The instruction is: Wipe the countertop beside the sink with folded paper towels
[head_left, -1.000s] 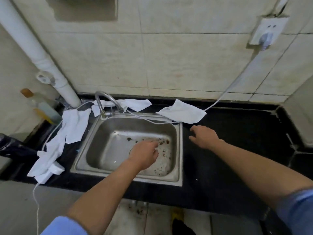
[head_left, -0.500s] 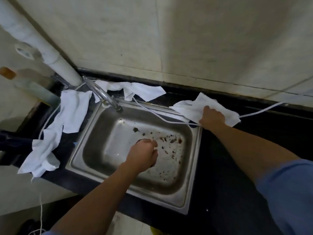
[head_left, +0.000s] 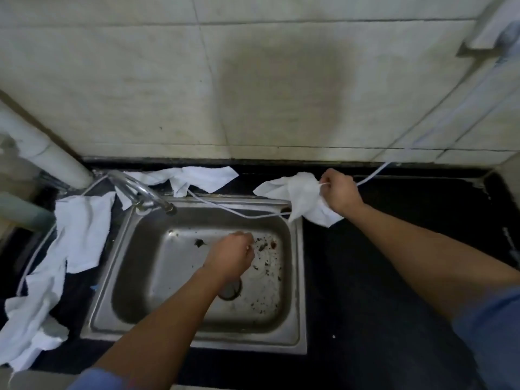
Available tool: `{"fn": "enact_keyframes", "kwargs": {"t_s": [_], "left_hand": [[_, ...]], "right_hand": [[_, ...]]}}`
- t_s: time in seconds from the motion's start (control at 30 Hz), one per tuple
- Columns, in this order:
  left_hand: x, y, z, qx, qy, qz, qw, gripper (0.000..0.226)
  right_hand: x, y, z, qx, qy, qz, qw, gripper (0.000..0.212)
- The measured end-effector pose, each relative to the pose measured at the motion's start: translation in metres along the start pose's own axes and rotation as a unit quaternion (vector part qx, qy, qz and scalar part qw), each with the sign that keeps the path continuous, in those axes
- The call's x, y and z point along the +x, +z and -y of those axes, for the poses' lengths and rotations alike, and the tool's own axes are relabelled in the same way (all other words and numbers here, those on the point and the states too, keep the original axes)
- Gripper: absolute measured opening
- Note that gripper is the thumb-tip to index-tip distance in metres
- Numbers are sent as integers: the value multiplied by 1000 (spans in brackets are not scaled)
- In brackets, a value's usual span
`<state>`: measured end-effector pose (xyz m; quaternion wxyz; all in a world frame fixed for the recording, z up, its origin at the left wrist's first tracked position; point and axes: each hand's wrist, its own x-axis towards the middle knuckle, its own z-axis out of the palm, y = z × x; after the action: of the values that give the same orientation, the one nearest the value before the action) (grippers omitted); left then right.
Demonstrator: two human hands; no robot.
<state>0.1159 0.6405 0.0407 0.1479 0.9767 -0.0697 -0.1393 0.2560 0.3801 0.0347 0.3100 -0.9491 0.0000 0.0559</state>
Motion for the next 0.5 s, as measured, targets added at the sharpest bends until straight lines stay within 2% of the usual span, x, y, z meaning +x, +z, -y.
{"fn": "enact_keyframes", "kwargs": {"t_s": [0.13, 0.3, 0.4, 0.5], "left_hand": [[5, -4, -15, -5, 66, 4, 998, 23], [0, 12, -52, -4, 141, 36, 989, 18], [-7, 31, -78, -7, 174, 51, 983, 15], [-14, 51, -100, 5, 190, 94, 977, 24]], "right_hand": [[-54, -43, -12, 24, -1, -58, 998, 20], [-136, -72, -48, -21, 50, -95, 994, 20], [-187, -68, -81, -66, 81, -83, 991, 18], [-229, -45, -115, -125, 112, -10, 986, 18]]}}
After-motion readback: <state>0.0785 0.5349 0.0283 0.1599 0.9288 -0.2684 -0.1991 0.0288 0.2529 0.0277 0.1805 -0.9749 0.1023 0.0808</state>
